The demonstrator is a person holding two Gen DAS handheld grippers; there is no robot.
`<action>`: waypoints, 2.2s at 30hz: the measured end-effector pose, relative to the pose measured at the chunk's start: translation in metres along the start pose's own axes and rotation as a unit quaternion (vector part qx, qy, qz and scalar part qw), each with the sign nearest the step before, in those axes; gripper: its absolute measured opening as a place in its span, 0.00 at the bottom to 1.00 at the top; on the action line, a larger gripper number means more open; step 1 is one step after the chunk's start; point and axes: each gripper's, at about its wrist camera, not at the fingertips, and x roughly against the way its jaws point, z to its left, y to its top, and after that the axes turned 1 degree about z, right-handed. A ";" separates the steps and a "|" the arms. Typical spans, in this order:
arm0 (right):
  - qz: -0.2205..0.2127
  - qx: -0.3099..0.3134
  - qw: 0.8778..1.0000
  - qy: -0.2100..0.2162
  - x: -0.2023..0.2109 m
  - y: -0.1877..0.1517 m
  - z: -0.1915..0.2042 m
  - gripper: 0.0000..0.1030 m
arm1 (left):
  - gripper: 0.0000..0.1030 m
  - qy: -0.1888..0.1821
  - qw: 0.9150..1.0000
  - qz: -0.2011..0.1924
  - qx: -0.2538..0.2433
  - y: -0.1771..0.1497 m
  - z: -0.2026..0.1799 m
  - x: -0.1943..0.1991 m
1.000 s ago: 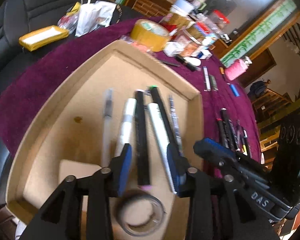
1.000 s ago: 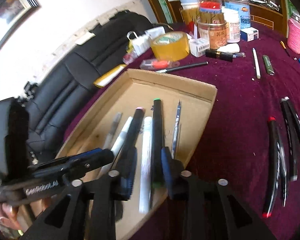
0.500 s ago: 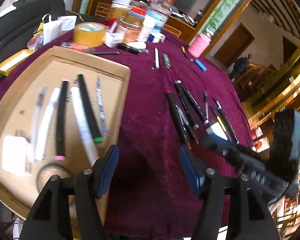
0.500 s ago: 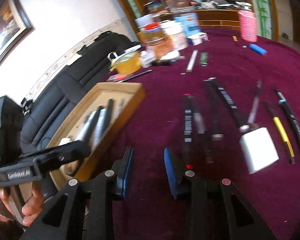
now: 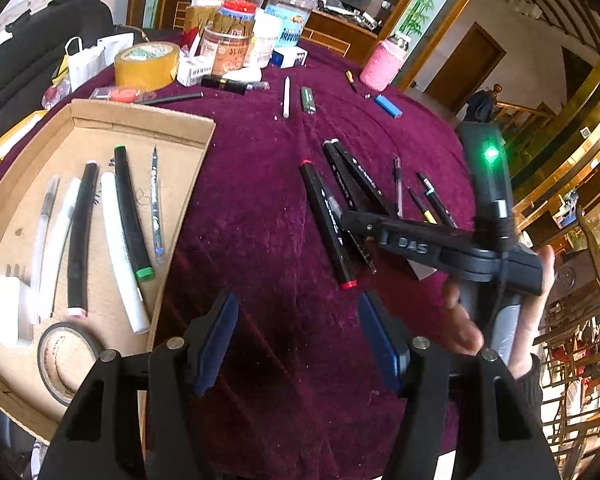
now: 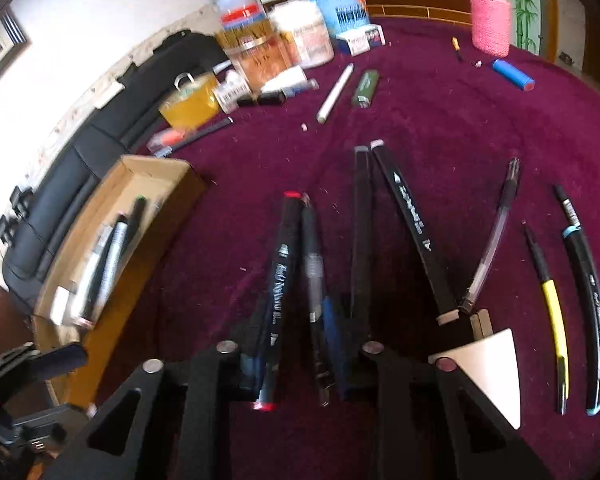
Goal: Organize rigid objects
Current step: 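Grasp the clear pen with the right gripper while the left gripper grasps the red-capped black marker, then lower the red-capped marker into the tray with the left gripper while the right gripper releases the clear pen there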
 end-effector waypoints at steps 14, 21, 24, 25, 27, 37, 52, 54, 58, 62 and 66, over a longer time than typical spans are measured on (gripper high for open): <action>0.010 -0.002 1.000 0.001 -0.006 -0.007 -0.006 0.14 | 0.60 0.005 1.000 0.031 0.000 0.028 -0.012 -0.046; -0.031 -0.083 0.992 0.090 0.022 -0.007 -0.037 0.14 | 0.60 0.010 0.998 0.060 -0.002 0.048 -0.026 -0.087; -0.058 -0.099 0.989 0.092 0.034 -0.007 -0.042 0.14 | 0.57 0.031 0.997 0.068 -0.001 0.054 -0.029 -0.103; -0.065 -0.102 0.988 0.092 0.036 -0.007 -0.042 0.14 | 0.55 0.037 0.997 0.073 -0.003 0.056 -0.031 -0.108; -0.069 -0.107 0.988 0.085 0.038 -0.007 -0.043 0.14 | 0.53 0.057 0.996 0.072 -0.009 0.060 -0.034 -0.118; -0.064 -0.104 0.990 0.076 0.035 -0.007 -0.043 0.14 | 0.17 0.112 0.992 0.039 -0.036 0.063 -0.036 -0.121; -0.058 -0.052 0.994 0.078 0.025 -0.011 -0.017 0.14 | 0.15 -0.003 0.999 -0.013 0.031 0.032 0.007 -0.023; -0.062 -0.034 0.995 0.071 0.025 -0.012 -0.010 0.14 | 0.15 -0.013 0.999 -0.022 0.040 0.030 0.021 -0.003; -0.078 -0.022 0.995 0.052 0.023 -0.015 0.000 0.14 | 0.15 -0.014 0.997 -0.046 0.054 0.025 0.052 0.029; -0.077 -0.024 0.996 0.047 0.031 -0.019 0.028 0.14 | 0.15 -0.016 0.995 -0.058 0.078 0.021 0.091 0.054; -0.073 -0.012 0.992 0.104 0.042 -0.024 0.093 0.14 | 0.15 -0.010 0.992 -0.066 0.104 0.024 0.129 0.071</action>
